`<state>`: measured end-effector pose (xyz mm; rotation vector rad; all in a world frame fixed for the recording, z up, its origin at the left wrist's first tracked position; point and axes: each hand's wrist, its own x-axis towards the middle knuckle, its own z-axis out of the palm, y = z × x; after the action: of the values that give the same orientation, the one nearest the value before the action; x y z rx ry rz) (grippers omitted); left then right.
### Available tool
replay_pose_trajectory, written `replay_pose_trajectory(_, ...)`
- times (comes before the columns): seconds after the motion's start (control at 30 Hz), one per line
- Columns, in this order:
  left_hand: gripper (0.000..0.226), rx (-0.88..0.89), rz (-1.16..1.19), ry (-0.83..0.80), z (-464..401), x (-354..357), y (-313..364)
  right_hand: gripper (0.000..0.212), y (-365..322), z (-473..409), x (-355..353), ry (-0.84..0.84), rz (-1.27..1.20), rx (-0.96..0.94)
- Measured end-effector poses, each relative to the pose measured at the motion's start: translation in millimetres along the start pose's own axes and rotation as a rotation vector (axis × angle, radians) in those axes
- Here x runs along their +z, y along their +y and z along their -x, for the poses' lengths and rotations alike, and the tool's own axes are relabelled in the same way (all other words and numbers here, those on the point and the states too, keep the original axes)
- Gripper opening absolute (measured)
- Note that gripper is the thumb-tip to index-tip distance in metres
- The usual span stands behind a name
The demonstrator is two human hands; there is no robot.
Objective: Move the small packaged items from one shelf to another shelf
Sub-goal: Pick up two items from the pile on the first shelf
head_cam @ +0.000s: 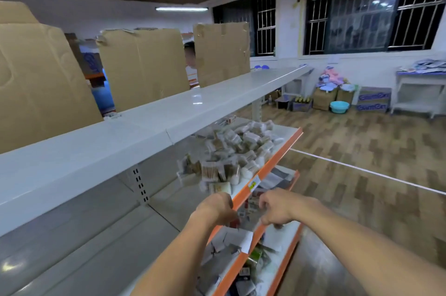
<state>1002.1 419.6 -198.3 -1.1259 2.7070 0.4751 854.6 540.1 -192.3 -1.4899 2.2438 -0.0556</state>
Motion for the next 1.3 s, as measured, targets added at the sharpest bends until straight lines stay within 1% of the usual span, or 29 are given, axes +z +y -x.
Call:
replay_pose_trajectory(0.17, 0.036, 0.017, -0.021, -0.011, -64.5, -5.3, 14.6, 0.041, 39.3, -52.6, -11.3, -0.016, 0.000, 0.019)
replay_pose_trajectory(0.27, 0.031, 0.027, -0.007, -0.005, -112.2, -17.8, 23.1, 0.044, 64.7, -90.5, -27.7, 0.005, -0.004, 0.037)
replay_pose_trajectory(0.33, 0.023, 0.042, -0.003, -0.005, -146.9, -28.9, 30.5, 0.040, 82.8, -116.0, -42.0, 0.014, 0.002, 0.051)
replay_pose_trajectory(0.4, 0.023, 0.050, 0.015, -0.005, -179.1, -41.9, 38.2, 0.031, 100.2, -140.7, -60.9, 0.005, 0.023, 0.070)
replay_pose_trajectory(0.43, 0.023, 0.054, 0.025, 0.001, -194.4, -47.9, 41.6, 0.031, 107.7, -152.4, -71.7, 0.010, 0.029, 0.080)
replay_pose_trajectory(0.5, 0.023, 0.060, 0.041, 0.023, -224.6, -59.3, 47.3, 0.040, 120.7, -174.3, -93.1, 0.039, 0.030, 0.090)
replay_pose_trajectory(0.6, 0.026, 0.046, 0.039, 0.050, -269.6, -67.6, 50.6, 0.045, 138.7, -206.9, -115.0, 0.073, 0.058, 0.078)
replay_pose_trajectory(0.67, 0.026, 0.022, 0.033, 0.051, -293.3, -65.9, 50.6, 0.050, 151.3, -226.8, -121.8, 0.069, 0.039, 0.090)
replay_pose_trajectory(0.73, 0.033, -0.004, 0.043, 0.054, -313.3, -62.5, 48.0, 0.053, 163.8, -245.9, -126.5, 0.056, 0.011, 0.108)
replay_pose_trajectory(0.87, 0.037, -0.002, 0.057, 0.054, -349.8, -60.2, 45.8, 0.056, 183.3, -286.6, -137.3, 0.042, 0.008, 0.102)
replay_pose_trajectory(1.0, 0.041, -0.035, 0.125, 0.053, -376.4, -57.2, 53.2, 0.056, 193.9, -330.6, -147.4, 0.008, 0.079, 0.030)
replay_pose_trajectory(1.07, 0.039, -0.075, 0.114, 0.054, -388.7, -53.8, 52.3, 0.059, 196.6, -351.5, -152.7, 0.001, 0.124, -0.026)
replay_pose_trajectory(1.13, 0.036, -0.133, 0.155, 0.100, -398.3, -50.8, 51.0, 0.060, 199.8, -370.9, -157.2, -0.005, 0.174, -0.099)
replay_pose_trajectory(1.3, 0.038, -0.239, 0.251, 0.085, -419.1, -39.2, 48.6, 0.054, 210.7, -408.0, -167.0, -0.030, 0.376, -0.243)
